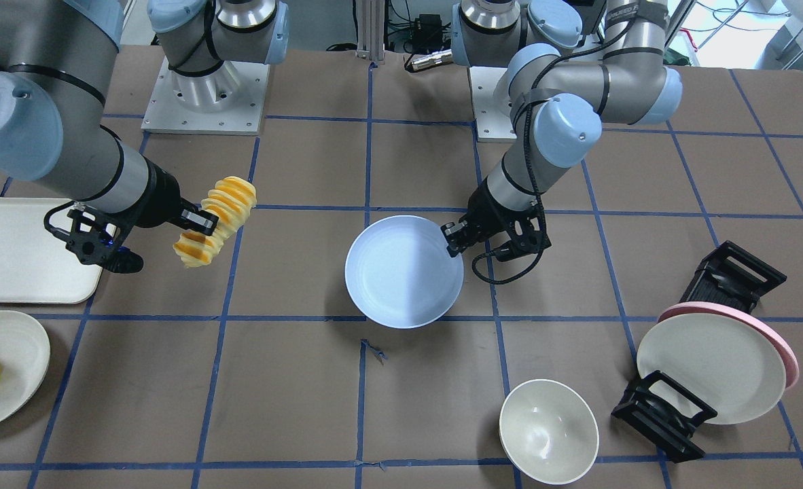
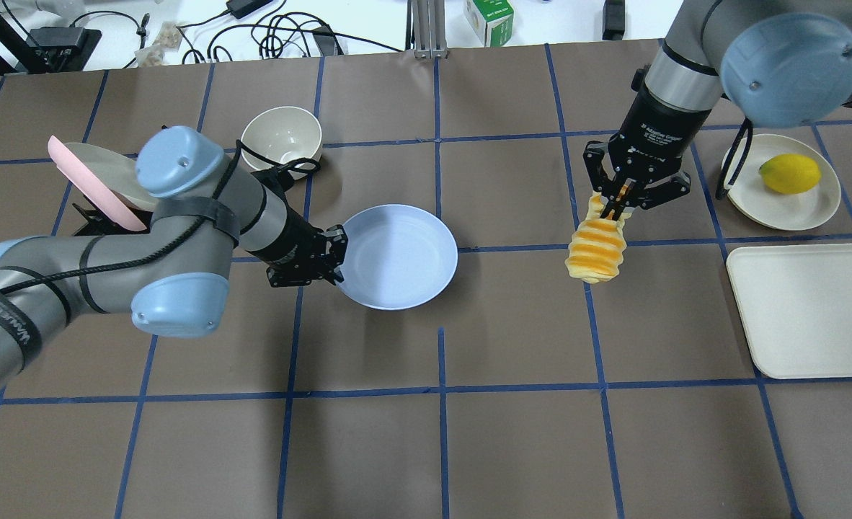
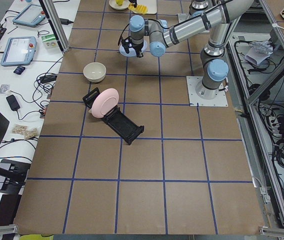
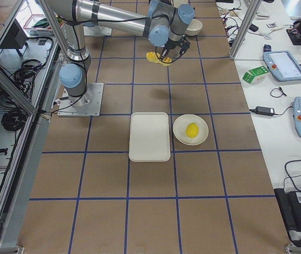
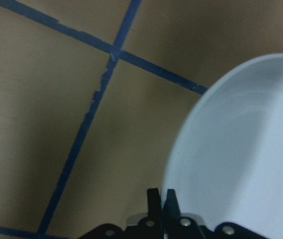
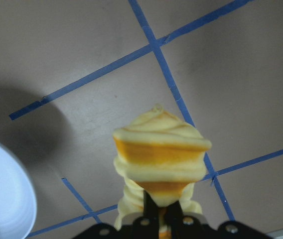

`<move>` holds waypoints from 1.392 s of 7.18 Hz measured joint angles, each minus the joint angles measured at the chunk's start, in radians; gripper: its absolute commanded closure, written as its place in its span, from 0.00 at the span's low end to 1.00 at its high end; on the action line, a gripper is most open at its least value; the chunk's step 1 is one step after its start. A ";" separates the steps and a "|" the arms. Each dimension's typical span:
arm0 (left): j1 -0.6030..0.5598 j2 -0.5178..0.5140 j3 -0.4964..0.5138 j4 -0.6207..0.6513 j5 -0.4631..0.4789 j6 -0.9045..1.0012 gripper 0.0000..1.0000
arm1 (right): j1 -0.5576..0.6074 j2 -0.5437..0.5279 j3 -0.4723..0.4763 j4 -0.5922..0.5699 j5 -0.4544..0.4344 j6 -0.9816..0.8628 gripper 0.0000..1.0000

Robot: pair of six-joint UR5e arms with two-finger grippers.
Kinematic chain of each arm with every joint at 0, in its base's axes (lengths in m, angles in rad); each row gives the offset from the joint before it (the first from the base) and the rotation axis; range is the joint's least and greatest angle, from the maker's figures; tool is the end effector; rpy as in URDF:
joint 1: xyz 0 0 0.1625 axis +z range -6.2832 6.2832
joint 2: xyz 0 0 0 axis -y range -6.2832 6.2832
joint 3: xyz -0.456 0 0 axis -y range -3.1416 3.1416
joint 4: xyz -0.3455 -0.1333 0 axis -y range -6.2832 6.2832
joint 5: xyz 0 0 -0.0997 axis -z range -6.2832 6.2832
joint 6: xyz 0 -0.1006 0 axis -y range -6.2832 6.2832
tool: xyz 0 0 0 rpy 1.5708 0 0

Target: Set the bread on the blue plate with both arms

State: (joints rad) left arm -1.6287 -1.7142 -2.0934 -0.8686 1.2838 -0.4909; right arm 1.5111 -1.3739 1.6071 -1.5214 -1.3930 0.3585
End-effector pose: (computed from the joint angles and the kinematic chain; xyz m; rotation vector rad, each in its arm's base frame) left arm -0.1870 -0.4299 0.3075 0.6060 -2.7899 -0.0620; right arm 0.1214 -0.5016 0.4070 0.6543 2.9015 0.4578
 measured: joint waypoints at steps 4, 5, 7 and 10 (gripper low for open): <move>-0.081 -0.092 -0.020 0.151 0.019 -0.076 0.00 | 0.104 0.037 0.003 -0.115 0.014 0.102 1.00; -0.083 -0.104 -0.020 0.163 0.035 -0.078 0.00 | 0.136 0.053 0.004 -0.150 0.017 0.131 1.00; -0.080 -0.088 -0.006 0.164 0.096 -0.054 0.00 | 0.191 0.089 0.004 -0.221 0.022 0.156 1.00; -0.031 -0.007 0.138 -0.067 0.124 0.065 0.00 | 0.304 0.181 0.004 -0.384 0.026 0.159 1.00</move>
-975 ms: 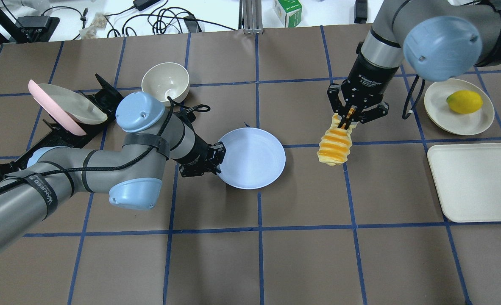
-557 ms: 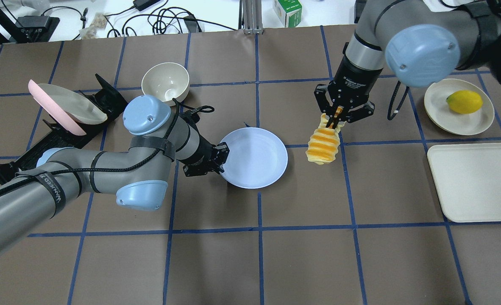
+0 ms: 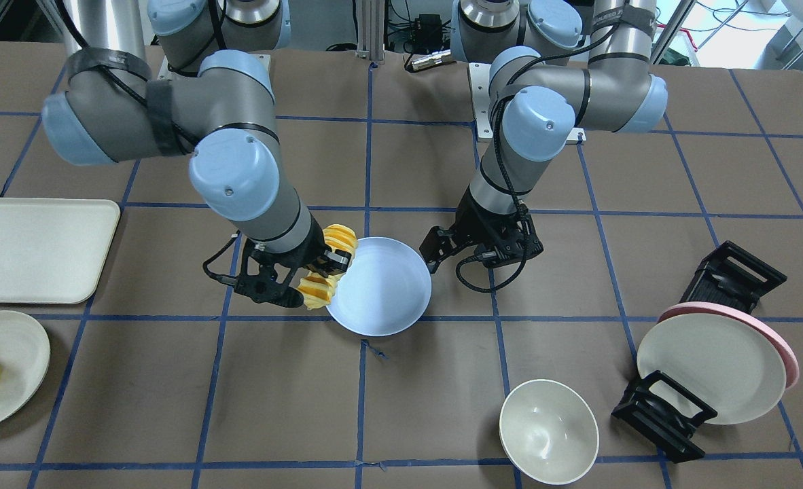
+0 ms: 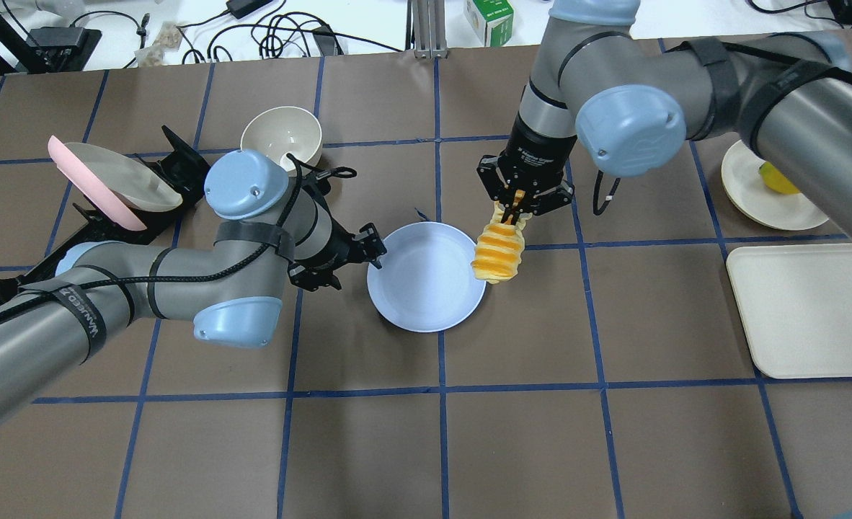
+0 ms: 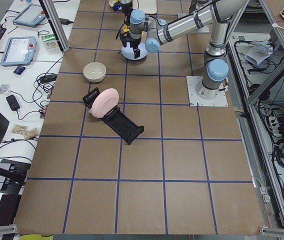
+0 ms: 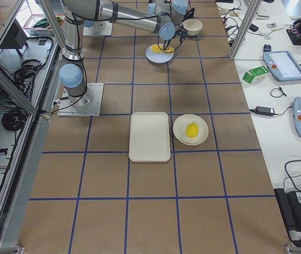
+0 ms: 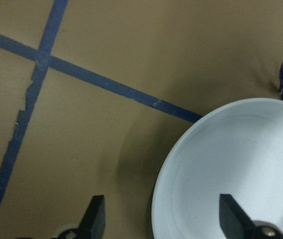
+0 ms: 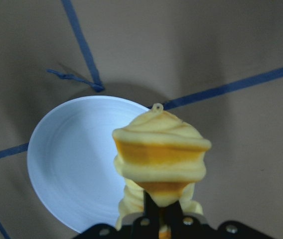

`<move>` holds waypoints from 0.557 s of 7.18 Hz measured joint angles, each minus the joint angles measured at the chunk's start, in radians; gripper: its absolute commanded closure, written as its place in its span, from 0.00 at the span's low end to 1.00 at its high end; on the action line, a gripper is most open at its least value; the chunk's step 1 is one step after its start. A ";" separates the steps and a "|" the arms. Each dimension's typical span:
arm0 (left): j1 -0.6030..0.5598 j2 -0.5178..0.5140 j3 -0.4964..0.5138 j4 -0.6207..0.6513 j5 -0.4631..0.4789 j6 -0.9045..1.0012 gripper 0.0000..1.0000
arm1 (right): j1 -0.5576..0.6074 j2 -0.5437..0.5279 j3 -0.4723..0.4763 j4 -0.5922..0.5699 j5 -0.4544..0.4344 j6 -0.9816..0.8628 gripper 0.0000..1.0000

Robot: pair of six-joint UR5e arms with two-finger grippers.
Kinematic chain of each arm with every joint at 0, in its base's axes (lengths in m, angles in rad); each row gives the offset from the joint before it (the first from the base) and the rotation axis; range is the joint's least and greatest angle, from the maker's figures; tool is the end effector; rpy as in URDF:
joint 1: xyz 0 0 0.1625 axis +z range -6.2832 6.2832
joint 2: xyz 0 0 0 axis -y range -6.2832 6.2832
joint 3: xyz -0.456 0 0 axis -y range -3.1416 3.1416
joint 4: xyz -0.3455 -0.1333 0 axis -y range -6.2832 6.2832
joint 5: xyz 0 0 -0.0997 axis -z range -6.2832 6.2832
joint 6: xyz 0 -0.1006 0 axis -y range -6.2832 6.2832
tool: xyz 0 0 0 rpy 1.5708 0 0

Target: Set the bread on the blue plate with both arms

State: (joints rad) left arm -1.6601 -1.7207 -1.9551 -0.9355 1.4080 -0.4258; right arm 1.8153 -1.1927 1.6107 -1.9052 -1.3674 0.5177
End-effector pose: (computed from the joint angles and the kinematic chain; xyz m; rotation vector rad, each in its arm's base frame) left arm -0.1913 -0.4594 0.3488 0.4832 -2.9177 0.0832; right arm 0.2883 -0.5209 0.3395 0.4177 2.9458 0.2284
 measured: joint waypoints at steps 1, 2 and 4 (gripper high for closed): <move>0.012 0.027 0.066 -0.114 0.014 0.098 0.00 | 0.043 0.035 0.000 -0.070 -0.001 -0.003 1.00; 0.017 0.055 0.125 -0.226 0.060 0.210 0.00 | 0.078 0.062 0.001 -0.113 -0.001 -0.014 1.00; 0.020 0.116 0.246 -0.443 0.140 0.380 0.00 | 0.134 0.089 0.024 -0.149 -0.004 -0.037 0.74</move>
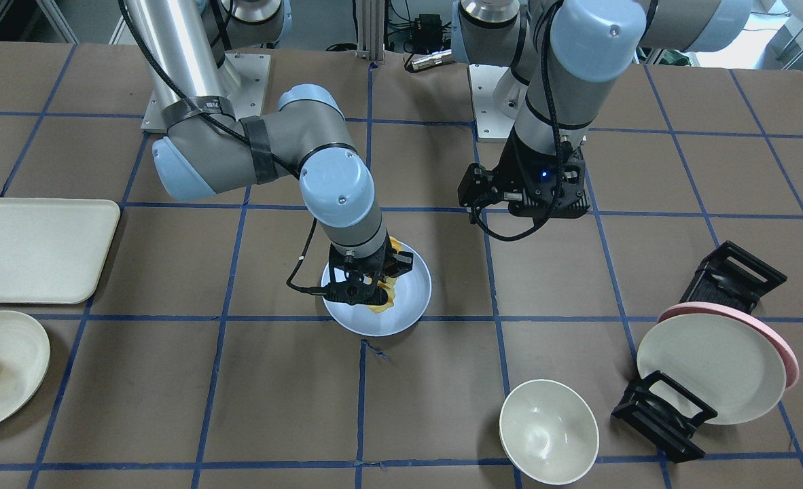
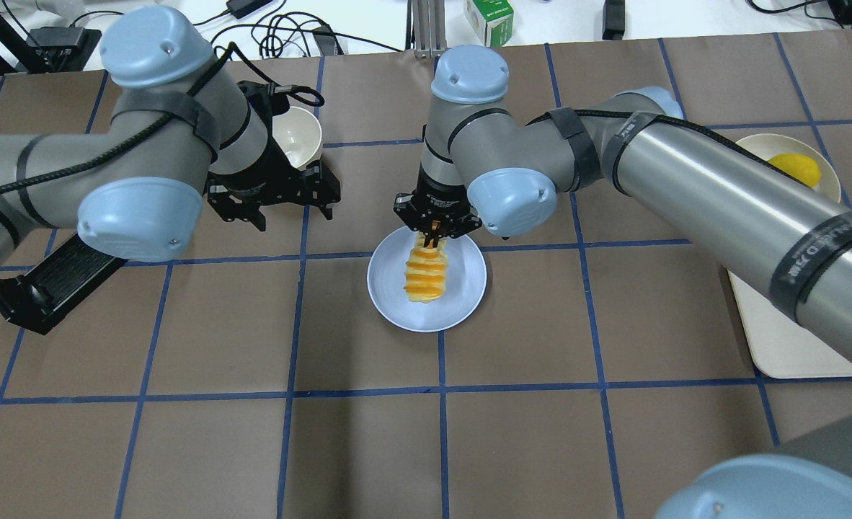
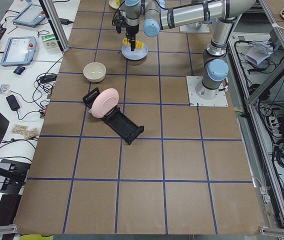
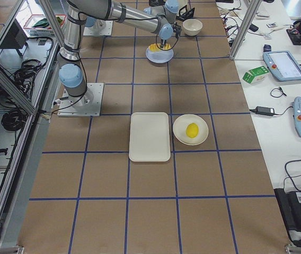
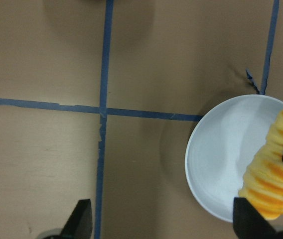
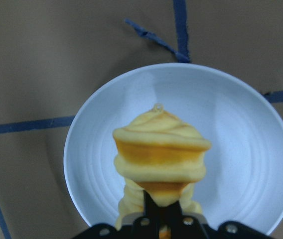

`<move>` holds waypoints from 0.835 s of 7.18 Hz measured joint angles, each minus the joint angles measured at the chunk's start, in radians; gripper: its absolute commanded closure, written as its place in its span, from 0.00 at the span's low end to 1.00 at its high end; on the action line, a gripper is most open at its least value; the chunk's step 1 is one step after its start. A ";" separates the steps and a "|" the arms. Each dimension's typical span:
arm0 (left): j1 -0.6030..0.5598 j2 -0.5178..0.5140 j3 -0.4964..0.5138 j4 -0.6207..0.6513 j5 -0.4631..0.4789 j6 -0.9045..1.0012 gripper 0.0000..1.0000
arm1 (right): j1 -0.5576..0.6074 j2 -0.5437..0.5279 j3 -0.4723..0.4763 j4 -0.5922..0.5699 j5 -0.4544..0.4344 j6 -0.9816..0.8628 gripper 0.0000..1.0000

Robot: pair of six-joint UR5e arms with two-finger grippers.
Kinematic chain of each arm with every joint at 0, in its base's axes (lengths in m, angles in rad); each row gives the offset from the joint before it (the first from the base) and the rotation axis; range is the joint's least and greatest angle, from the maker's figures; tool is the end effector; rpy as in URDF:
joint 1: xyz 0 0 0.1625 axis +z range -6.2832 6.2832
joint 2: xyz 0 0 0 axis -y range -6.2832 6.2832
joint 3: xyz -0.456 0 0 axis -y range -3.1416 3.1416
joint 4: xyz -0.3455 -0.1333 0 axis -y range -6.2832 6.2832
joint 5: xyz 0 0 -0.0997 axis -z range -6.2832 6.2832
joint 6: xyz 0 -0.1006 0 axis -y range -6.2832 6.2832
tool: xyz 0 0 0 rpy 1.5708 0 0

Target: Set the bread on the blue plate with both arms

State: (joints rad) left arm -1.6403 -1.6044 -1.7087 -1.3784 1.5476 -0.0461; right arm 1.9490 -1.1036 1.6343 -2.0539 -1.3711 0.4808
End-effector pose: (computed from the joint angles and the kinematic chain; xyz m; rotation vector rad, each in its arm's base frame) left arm -0.1671 -0.4470 0.4608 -0.0369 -3.1169 0.0304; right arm 0.3633 -0.4994 0.2915 0.1596 2.9697 0.1884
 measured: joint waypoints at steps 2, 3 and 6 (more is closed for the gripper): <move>0.001 0.028 0.124 -0.136 0.009 0.071 0.00 | 0.015 0.005 0.050 -0.036 -0.002 -0.029 0.22; 0.003 0.039 0.157 -0.159 0.010 0.082 0.00 | 0.016 0.006 0.067 -0.065 -0.005 -0.033 0.00; 0.071 0.086 0.184 -0.271 0.019 0.087 0.00 | 0.010 0.002 0.061 -0.110 -0.015 -0.037 0.00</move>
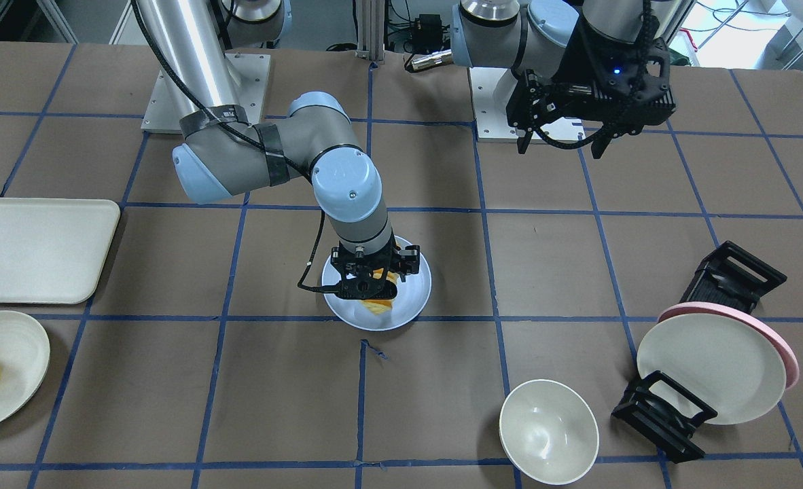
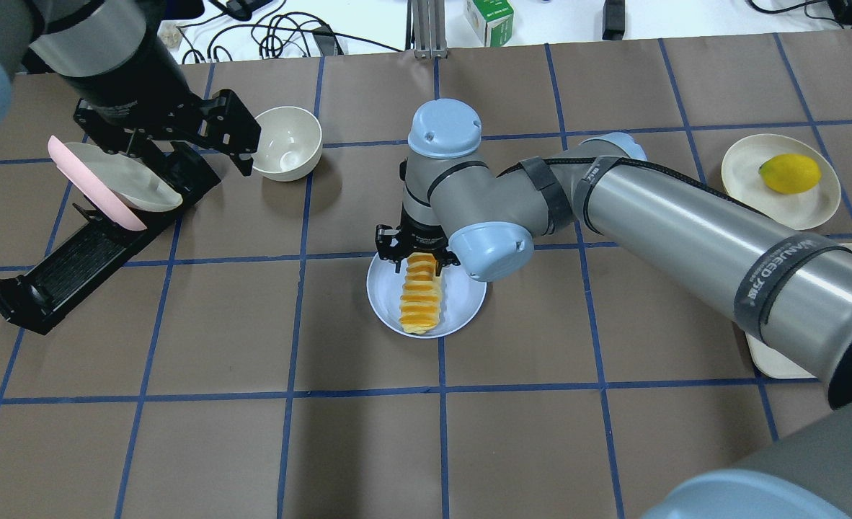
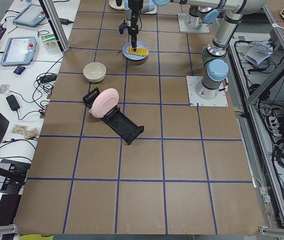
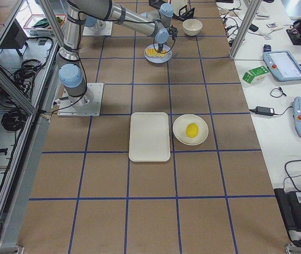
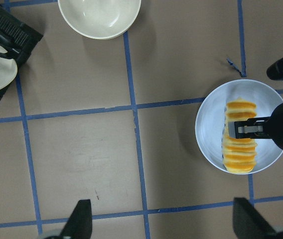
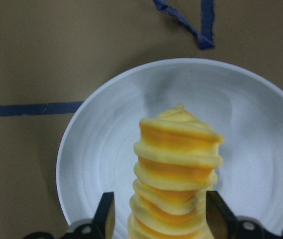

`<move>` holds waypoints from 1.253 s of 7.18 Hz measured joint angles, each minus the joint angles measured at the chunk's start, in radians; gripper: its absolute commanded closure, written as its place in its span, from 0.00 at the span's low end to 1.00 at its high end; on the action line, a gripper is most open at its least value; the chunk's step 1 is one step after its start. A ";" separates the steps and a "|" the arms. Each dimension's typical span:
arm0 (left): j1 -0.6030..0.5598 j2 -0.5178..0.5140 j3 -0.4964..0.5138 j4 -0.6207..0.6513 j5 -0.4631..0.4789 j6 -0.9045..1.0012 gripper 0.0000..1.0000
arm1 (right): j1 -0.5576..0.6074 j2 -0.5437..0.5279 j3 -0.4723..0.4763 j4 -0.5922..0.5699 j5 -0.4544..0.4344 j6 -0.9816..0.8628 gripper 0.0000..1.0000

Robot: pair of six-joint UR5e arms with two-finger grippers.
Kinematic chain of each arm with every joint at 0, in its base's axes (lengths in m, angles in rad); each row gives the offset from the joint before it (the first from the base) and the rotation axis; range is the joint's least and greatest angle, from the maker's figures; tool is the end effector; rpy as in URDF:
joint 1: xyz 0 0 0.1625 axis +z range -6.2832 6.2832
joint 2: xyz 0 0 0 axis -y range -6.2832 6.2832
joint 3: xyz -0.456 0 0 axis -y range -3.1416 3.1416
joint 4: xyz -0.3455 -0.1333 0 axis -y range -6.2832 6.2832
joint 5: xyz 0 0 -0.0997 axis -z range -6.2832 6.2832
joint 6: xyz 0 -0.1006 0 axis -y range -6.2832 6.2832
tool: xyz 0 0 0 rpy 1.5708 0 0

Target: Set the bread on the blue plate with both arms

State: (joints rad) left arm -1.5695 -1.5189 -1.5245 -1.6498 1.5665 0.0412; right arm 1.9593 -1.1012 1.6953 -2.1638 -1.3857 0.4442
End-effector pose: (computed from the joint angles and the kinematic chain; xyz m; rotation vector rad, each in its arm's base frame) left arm -0.1332 -0.4220 0.5531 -0.0627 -3.1369 0.0302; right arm 0.3648 -0.4906 0.2767 0.0829 2.9695 0.1130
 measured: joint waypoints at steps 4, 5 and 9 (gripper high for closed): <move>0.027 0.011 -0.024 0.006 -0.008 -0.006 0.00 | -0.108 -0.102 -0.097 0.190 -0.124 -0.119 0.00; 0.022 0.013 -0.034 0.019 -0.007 -0.004 0.00 | -0.178 -0.181 -0.110 0.298 -0.179 -0.216 0.00; 0.020 0.026 -0.067 0.034 -0.007 -0.001 0.00 | -0.374 -0.447 -0.112 0.596 -0.226 -0.382 0.00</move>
State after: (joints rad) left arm -1.5492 -1.4932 -1.5913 -1.6154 1.5595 0.0404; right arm 1.5849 -1.5482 1.5831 -1.5682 -1.6118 0.0619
